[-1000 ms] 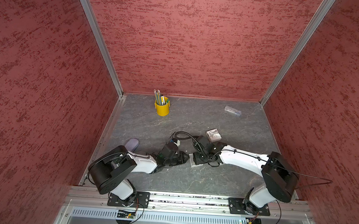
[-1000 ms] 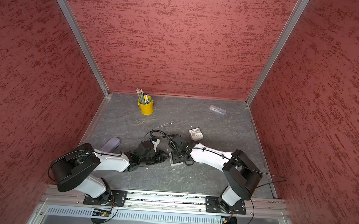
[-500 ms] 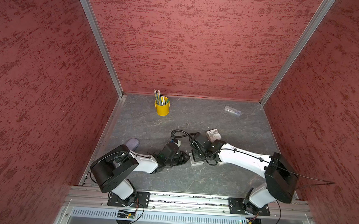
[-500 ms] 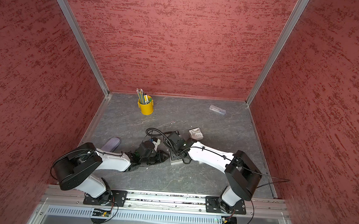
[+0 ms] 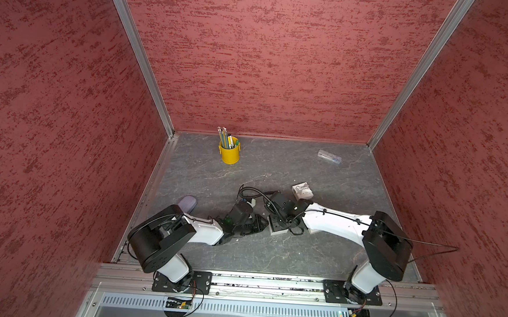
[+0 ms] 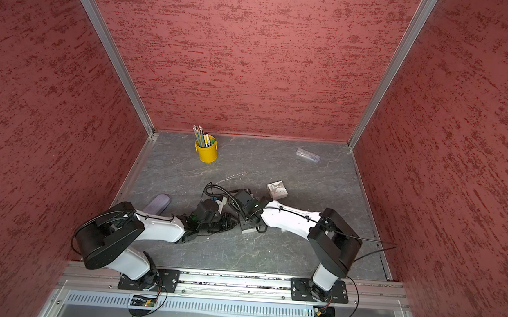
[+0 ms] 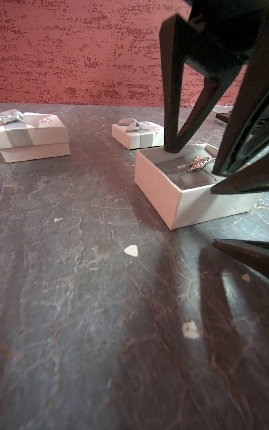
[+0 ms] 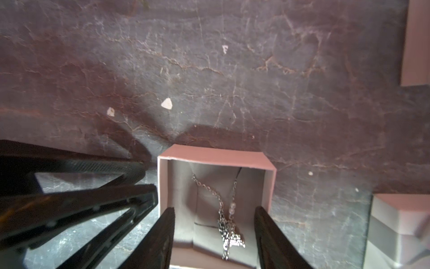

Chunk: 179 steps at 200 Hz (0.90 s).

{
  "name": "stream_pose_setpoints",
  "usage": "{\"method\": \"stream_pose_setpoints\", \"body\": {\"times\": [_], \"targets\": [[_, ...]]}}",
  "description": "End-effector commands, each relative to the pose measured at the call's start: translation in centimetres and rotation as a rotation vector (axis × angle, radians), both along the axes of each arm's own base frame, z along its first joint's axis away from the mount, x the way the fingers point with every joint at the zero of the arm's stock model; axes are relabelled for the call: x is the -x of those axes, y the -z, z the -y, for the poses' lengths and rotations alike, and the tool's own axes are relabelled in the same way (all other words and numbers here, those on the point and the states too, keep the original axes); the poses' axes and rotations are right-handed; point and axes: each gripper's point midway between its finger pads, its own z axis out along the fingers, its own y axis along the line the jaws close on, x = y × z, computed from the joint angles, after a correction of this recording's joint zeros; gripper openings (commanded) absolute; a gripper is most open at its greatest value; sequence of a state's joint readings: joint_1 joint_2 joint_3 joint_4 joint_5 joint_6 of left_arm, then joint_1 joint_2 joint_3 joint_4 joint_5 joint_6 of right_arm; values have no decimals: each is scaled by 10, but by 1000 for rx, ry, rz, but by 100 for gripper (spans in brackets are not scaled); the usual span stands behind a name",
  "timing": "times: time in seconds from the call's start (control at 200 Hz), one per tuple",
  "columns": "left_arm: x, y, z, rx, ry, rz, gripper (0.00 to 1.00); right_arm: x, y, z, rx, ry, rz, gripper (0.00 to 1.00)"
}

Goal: Take the necklace out of the lift-off lid jewelry box
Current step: Take out the inner lining from the jewelry box.

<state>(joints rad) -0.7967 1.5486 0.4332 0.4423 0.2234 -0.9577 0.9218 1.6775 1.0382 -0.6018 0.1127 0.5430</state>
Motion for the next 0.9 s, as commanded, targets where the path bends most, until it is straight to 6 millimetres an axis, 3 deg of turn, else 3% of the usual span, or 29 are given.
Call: {"method": "stream_pose_setpoints", "body": {"times": [0.0, 0.16, 0.316, 0.616, 0.892], "targets": [[-4, -11, 4, 21, -2, 27, 33, 1, 11, -1, 7, -6, 1, 58], [-4, -10, 5, 21, 1, 26, 33, 6, 26, -1, 21, -11, -35, 67], [-5, -11, 6, 23, 0, 27, 33, 9, 37, 1, 41, -19, -55, 66], [-6, -15, 8, 33, 3, 32, 33, 10, 35, -2, 14, -33, -53, 43], [-8, -17, 11, 37, 3, 37, 33, 8, 9, -15, -92, -49, -14, 28]]}}
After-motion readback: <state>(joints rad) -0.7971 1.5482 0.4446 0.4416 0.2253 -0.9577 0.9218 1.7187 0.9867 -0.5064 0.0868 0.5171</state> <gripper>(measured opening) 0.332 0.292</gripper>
